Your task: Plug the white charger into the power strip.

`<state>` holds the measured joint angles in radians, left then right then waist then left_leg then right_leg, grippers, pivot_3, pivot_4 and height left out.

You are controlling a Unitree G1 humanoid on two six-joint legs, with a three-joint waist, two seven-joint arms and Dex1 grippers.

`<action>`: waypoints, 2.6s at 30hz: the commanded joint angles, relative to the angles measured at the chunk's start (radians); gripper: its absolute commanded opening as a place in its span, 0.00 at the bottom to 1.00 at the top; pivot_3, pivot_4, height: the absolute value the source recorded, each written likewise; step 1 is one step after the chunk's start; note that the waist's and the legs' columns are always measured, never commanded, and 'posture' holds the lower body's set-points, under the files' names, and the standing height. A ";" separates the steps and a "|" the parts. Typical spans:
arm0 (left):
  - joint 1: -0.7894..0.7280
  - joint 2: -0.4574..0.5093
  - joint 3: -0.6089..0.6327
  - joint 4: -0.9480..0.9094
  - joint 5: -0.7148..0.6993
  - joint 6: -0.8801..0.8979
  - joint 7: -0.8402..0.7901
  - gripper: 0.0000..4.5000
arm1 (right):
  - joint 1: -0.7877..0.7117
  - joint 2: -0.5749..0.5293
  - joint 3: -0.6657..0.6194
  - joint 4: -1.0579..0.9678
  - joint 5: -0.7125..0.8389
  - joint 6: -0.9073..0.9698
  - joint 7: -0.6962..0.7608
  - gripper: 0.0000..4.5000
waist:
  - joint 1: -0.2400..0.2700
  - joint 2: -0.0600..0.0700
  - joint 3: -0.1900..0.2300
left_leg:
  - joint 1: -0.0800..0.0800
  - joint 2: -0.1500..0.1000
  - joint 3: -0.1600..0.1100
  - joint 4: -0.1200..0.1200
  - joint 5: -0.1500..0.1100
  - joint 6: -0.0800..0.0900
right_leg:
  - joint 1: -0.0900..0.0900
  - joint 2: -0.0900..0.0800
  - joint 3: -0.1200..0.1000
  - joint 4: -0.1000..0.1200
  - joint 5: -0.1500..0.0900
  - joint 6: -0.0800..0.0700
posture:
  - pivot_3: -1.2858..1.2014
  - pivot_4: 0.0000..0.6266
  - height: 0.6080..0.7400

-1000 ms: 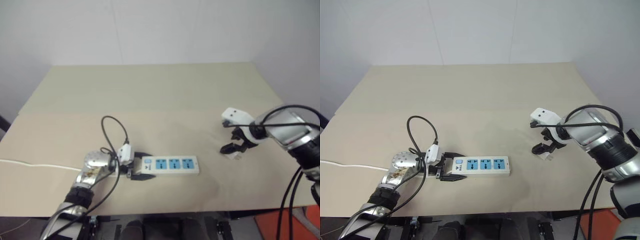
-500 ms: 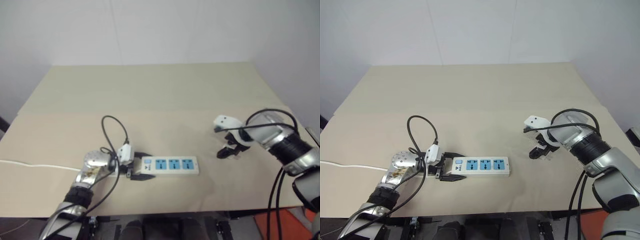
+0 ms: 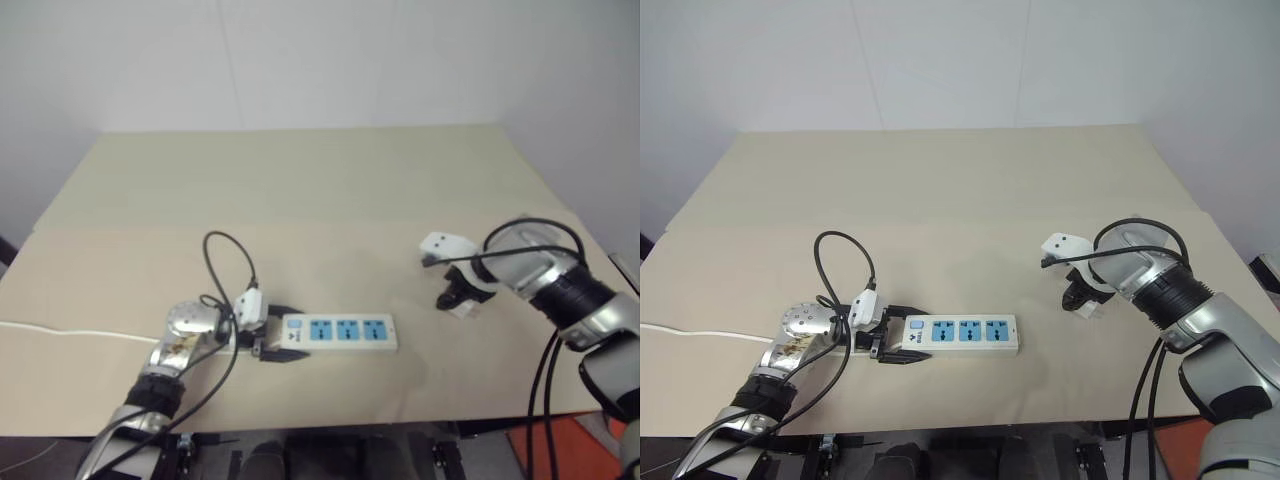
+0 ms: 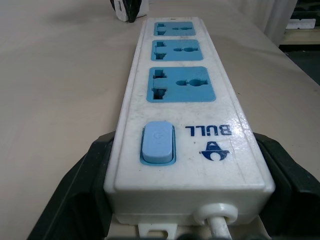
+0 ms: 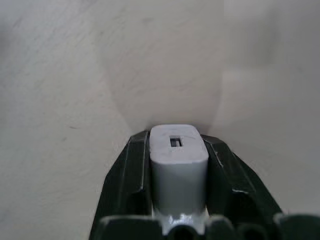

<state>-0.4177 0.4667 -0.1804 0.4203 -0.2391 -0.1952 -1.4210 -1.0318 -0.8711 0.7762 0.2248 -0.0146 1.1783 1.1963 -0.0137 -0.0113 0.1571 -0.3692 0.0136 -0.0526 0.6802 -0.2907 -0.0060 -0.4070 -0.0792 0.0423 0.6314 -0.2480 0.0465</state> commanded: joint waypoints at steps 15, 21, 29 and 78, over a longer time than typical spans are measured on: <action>0.008 0.014 -0.041 0.014 0.037 0.008 -0.003 0.74 | 0.251 0.168 -0.720 -0.088 0.286 -0.532 -0.130 0.25 | 0.008 -0.002 -0.001 | 0.000 0.000 -0.002 -0.001 0.000 0.001 | 0.002 0.000 -0.002 0.001 0.000 0.000 | 0.52 0.24 1.00; 0.012 0.015 -0.039 0.006 0.036 0.014 0.010 0.74 | 0.413 0.297 -0.823 -0.236 0.387 -0.723 -0.151 0.25 | -0.001 -0.002 -0.001 | 0.000 0.000 0.000 0.000 0.000 0.001 | 0.001 0.000 0.000 0.003 0.001 0.001 | 0.52 0.24 1.00; 0.024 0.019 -0.042 -0.020 0.034 0.030 0.026 0.74 | 0.540 0.435 -0.743 -0.339 0.496 -0.785 -0.064 0.25 | 0.000 -0.002 -0.001 | 0.002 0.000 -0.001 0.002 0.000 0.001 | 0.003 0.000 0.000 0.008 0.001 0.001 | 0.52 0.24 1.00; 0.050 0.060 -0.035 -0.077 0.027 0.085 0.041 0.74 | 0.583 0.655 -0.566 -0.056 0.348 -1.206 -0.067 0.25 | -0.014 -0.001 -0.001 | 0.006 0.000 0.000 0.002 0.000 0.000 | 0.003 0.001 0.002 0.010 0.000 0.000 | 0.52 0.24 1.00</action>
<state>-0.3877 0.5139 -0.1904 0.3462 -0.2371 -0.1264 -1.3736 -0.4270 -0.2243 0.2175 0.1785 0.3347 -0.0016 1.1368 -0.0273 -0.0127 0.1560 -0.3626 0.0141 -0.0529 0.6824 -0.2905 -0.0063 -0.4040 -0.0777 0.0441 0.6410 -0.2477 0.0469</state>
